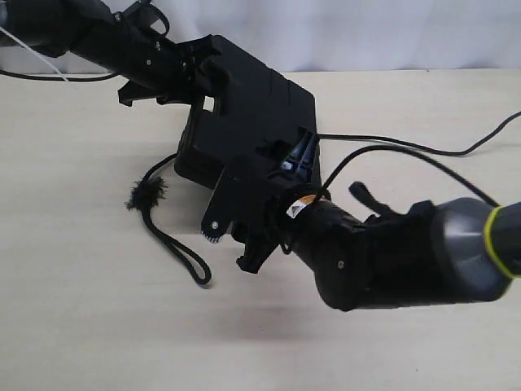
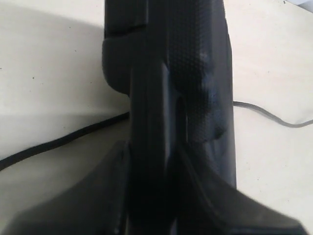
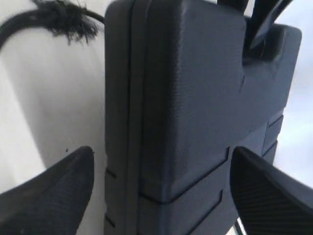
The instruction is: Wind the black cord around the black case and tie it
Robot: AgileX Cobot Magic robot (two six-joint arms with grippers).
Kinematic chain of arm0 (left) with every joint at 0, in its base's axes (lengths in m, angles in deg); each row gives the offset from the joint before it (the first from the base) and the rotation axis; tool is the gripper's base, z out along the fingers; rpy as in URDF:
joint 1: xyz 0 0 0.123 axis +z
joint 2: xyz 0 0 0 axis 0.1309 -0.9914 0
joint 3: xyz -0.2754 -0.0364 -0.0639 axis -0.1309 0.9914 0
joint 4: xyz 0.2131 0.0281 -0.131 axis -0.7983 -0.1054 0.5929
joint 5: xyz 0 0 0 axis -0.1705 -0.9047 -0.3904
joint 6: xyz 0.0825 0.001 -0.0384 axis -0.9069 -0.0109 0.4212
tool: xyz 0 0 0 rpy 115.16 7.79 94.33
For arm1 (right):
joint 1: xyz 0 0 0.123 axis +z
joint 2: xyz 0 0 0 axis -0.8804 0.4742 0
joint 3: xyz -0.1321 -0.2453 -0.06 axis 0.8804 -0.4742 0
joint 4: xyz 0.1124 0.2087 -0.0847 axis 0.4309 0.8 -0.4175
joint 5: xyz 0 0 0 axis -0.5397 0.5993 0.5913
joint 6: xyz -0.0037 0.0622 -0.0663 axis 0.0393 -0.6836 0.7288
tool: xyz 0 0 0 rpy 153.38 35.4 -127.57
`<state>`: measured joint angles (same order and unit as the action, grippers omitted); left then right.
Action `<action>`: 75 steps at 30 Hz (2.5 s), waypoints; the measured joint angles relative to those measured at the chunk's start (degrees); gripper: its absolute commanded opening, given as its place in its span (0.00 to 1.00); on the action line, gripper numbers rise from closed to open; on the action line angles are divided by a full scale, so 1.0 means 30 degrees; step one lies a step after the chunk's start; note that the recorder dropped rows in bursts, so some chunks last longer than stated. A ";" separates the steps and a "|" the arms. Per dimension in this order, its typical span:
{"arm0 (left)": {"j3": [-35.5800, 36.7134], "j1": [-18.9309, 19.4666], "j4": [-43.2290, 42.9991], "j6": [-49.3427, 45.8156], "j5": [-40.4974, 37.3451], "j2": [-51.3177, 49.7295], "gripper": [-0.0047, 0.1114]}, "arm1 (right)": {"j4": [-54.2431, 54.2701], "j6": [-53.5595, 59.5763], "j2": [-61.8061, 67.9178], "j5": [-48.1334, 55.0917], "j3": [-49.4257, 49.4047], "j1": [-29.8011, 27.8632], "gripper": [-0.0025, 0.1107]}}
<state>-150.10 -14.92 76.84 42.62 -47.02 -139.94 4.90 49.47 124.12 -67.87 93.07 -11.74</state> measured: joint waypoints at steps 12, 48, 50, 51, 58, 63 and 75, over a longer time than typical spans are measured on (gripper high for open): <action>0.0000 0.0000 -0.0028 0.0000 0.0000 0.0000 0.04 | -0.1756 -0.3826 0.3410 -0.6947 0.0000 0.0912 0.67; -0.0238 -0.0067 -0.1137 -0.3953 -0.2010 0.1138 0.36 | 0.4543 -0.1424 0.5170 -0.7612 0.2725 0.0724 0.06; -0.0238 -0.0167 -0.2548 -0.4086 -0.2640 0.1956 0.37 | 0.4555 -0.1599 0.4285 -0.6821 0.2305 0.0724 0.06; -0.0238 -0.0206 -0.3293 -0.4086 -0.2913 0.2391 0.37 | 0.4508 -0.1674 0.3824 -0.6454 0.2146 0.0724 0.06; -0.0238 -0.0430 -0.6016 -0.3236 -0.4050 0.4635 0.37 | 0.3987 -0.1977 0.2015 -0.4043 0.1939 -0.0133 0.06; -0.0238 -0.0114 -1.0128 -0.5903 -0.3586 0.4059 0.54 | 0.7686 -0.2590 0.1939 -0.4857 0.0947 -0.1007 0.06; 0.6865 -0.3144 -1.8924 -2.1780 -0.2830 0.4268 0.54 | 0.7510 -0.2460 0.0199 -0.1903 0.0906 -0.3573 0.06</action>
<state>-129.50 -24.35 20.07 -22.72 -55.51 -127.13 27.43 42.09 124.72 -73.58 95.79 -22.46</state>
